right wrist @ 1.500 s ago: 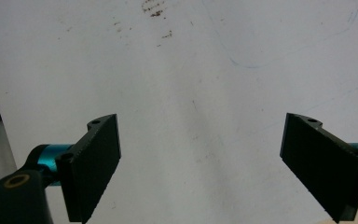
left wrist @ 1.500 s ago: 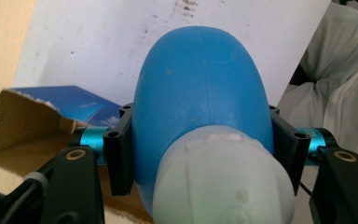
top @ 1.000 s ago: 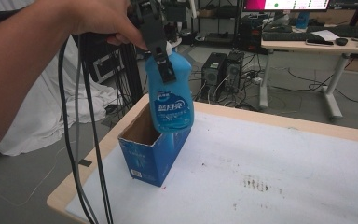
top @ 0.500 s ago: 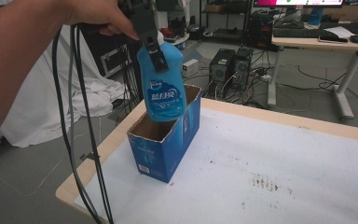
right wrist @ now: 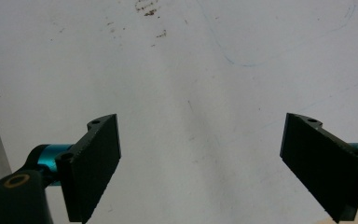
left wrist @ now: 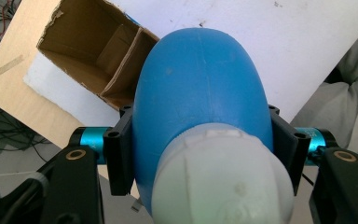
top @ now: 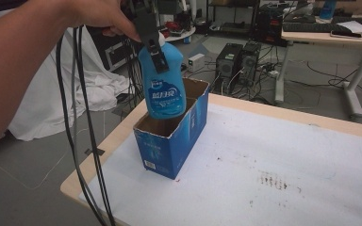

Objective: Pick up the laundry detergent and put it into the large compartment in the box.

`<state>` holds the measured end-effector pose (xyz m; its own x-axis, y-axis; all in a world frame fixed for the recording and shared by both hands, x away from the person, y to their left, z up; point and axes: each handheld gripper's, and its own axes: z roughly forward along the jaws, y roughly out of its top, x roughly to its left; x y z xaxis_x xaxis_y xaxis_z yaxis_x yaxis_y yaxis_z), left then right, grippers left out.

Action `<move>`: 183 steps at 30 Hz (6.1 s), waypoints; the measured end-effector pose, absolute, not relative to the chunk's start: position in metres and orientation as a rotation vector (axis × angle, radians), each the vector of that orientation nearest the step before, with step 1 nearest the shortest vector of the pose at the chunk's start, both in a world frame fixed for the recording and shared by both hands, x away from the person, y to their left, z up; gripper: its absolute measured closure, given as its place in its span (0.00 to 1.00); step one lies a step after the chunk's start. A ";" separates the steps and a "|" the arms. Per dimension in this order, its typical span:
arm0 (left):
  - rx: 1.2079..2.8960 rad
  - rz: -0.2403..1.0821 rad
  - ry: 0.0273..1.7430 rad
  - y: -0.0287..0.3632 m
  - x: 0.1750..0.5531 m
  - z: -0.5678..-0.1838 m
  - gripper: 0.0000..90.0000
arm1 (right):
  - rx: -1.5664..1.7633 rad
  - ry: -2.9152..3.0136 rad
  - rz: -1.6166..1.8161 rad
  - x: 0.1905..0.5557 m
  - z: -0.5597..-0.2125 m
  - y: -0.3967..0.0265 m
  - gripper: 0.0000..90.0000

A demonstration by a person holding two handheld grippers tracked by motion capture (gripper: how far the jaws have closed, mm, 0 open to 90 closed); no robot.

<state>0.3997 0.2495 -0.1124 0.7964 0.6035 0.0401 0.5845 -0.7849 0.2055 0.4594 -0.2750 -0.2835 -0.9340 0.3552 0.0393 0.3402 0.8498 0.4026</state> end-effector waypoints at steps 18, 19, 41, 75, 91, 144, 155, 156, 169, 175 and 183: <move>2.865 0.150 0.922 0.253 0.410 -0.164 0.42 | 0.558 2.994 0.630 0.461 -0.286 -0.273 0.13; 2.865 0.148 0.927 0.252 0.410 -0.168 0.42 | 0.556 2.994 0.629 0.461 -0.286 -0.273 0.13; 2.911 0.095 0.909 0.252 0.423 -0.236 0.42 | 0.562 3.003 0.610 0.462 -0.288 -0.273 0.13; 2.872 0.044 0.959 0.261 0.430 -0.276 0.39 | 0.569 3.011 0.578 0.461 -0.291 -0.270 0.13; 2.756 0.161 1.035 0.267 0.418 -0.233 0.27 | 0.554 3.003 0.592 0.457 -0.289 -0.270 0.13; 2.806 0.238 0.534 0.091 0.409 -0.173 0.02 | 0.536 2.955 0.652 0.441 -0.274 -0.271 0.13; 2.814 0.135 0.454 0.062 0.414 -0.184 0.02 | 0.532 2.957 0.650 0.440 -0.274 -0.268 0.13; 2.809 0.122 0.450 0.059 0.414 -0.186 0.02 | 0.541 2.960 0.649 0.440 -0.274 -0.268 0.13; 2.825 0.039 0.396 0.032 0.417 -0.213 0.02 | 0.537 2.956 0.666 0.437 -0.277 -0.271 0.13; 2.848 0.010 0.375 0.020 0.416 -0.227 0.02 | 0.542 2.958 0.663 0.436 -0.279 -0.273 0.13; 2.849 -0.017 0.359 0.007 0.418 -0.241 0.02 | 0.541 2.962 0.668 0.437 -0.280 -0.273 0.13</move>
